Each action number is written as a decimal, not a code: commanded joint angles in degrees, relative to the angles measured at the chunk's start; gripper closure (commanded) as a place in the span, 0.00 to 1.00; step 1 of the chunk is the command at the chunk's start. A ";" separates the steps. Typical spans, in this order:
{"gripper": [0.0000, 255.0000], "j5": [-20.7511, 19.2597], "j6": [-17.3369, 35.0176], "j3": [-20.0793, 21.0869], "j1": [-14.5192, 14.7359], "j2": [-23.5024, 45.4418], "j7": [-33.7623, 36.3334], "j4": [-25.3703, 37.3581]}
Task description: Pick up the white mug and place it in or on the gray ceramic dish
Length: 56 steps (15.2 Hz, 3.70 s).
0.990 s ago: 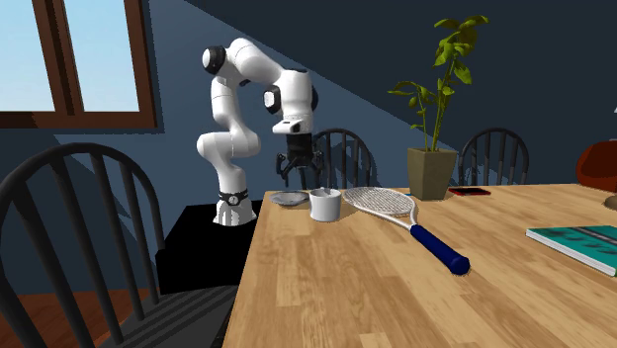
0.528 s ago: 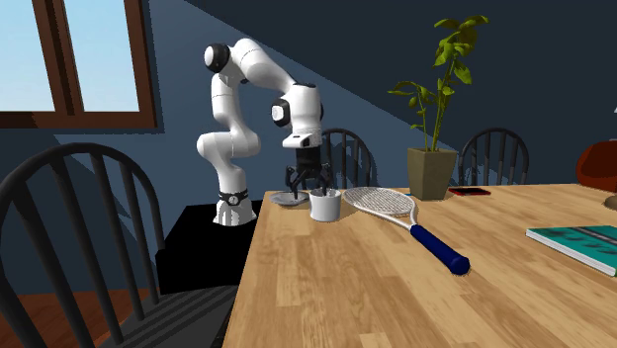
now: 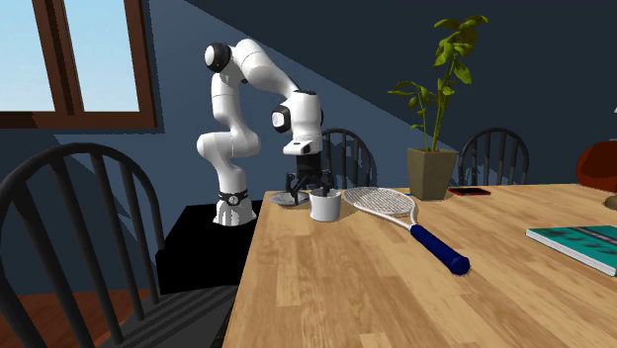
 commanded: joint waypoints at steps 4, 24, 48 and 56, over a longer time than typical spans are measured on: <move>1.00 0.00 0.01 0.00 0.00 0.01 0.00 0.00; 1.00 0.83 -10.77 -1.56 0.35 -6.35 -0.68 4.57; 1.00 5.79 -33.13 -8.15 8.85 -48.97 -2.60 -16.29; 1.00 7.88 -26.48 -6.34 9.93 -47.87 -2.96 -21.93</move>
